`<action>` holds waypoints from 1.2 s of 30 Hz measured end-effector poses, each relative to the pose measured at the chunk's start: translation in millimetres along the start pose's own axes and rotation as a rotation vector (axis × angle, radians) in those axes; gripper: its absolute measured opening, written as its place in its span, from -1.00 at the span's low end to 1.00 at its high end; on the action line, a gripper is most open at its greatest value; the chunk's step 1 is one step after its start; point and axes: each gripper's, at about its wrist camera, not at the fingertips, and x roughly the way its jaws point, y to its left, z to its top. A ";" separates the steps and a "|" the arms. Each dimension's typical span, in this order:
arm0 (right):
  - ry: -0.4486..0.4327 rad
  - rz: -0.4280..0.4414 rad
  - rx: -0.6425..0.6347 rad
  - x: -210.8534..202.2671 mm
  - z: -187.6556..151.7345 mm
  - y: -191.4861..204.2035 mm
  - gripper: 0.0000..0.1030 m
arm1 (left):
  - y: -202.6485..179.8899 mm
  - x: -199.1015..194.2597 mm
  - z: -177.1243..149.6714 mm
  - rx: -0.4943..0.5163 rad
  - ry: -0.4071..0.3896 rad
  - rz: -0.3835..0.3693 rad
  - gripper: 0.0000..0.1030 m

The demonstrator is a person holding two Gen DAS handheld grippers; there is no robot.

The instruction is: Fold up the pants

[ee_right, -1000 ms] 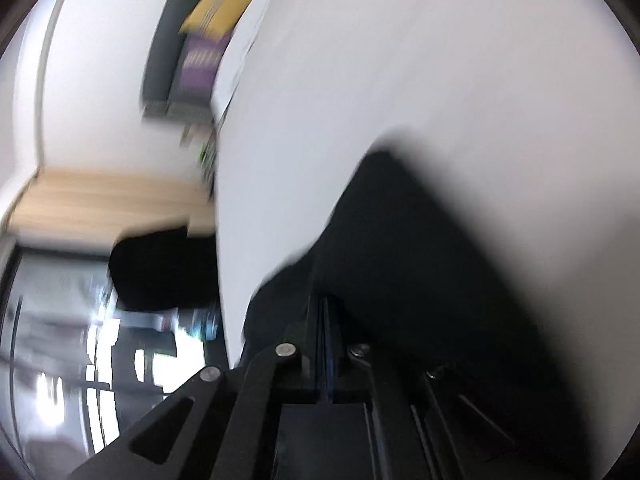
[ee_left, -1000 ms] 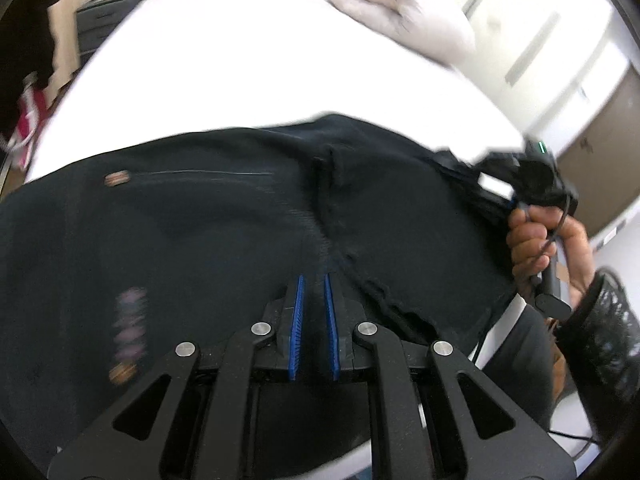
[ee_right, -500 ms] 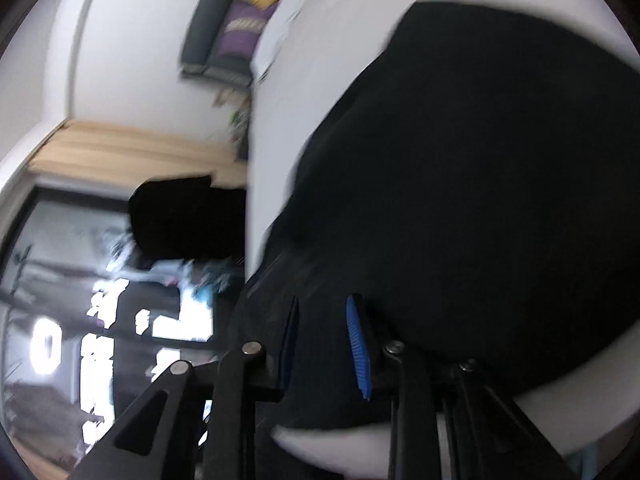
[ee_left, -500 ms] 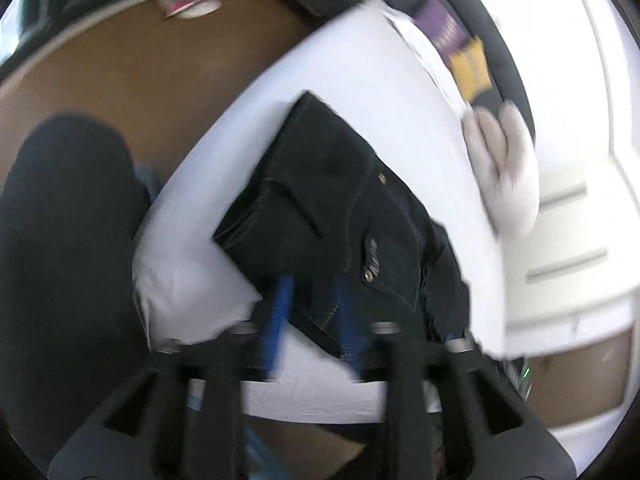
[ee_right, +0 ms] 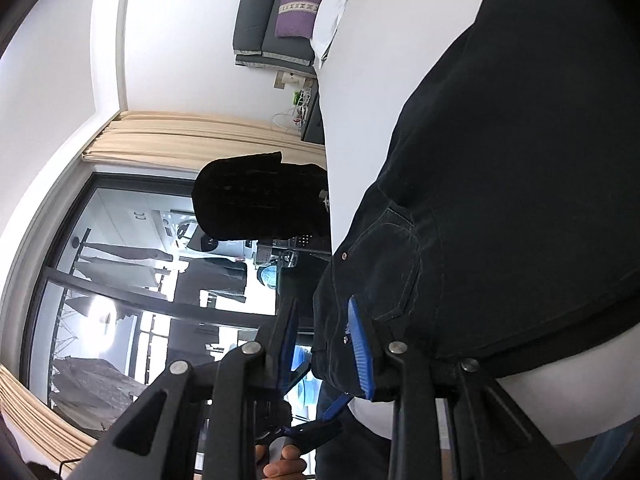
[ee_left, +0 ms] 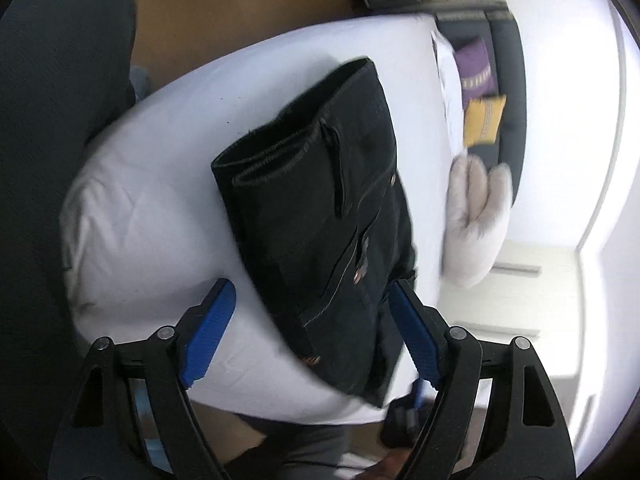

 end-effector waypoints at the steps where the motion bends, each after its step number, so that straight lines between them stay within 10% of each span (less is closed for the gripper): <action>1: 0.001 0.002 -0.002 1.5 0.6 -1.5 -0.41 | 3.2 2.7 2.9 -0.025 -0.006 -0.025 0.50; 4: 0.008 0.008 0.005 4.6 8.1 -10.9 -0.41 | 5.6 8.0 10.3 -0.039 -0.014 -0.048 0.38; 8: 0.014 0.005 0.008 3.0 9.4 -12.7 -0.41 | 4.4 17.7 19.5 -0.055 -0.022 -0.030 -0.34; 14: 0.033 -0.045 -0.021 4.0 17.2 -7.2 -0.41 | -10.1 21.6 18.2 -0.021 -0.023 -0.018 -0.61; 26: 0.333 -0.335 -0.161 80.3 66.6 -14.2 -0.44 | -141.6 23.0 -11.4 0.517 -0.102 0.027 -0.84; 28: 0.363 -0.395 -0.123 89.2 67.3 -35.9 -0.90 | -158.7 30.1 -22.7 0.588 -0.096 0.040 -0.84; 34: 0.374 -0.338 -0.121 82.4 68.0 -47.6 -1.00 | -214.5 73.9 -76.9 0.895 -0.055 0.097 -0.84; 36: 0.344 -0.274 -0.091 66.7 79.1 -41.5 -0.62 | -228.0 95.4 -103.4 1.022 -0.025 0.116 -0.84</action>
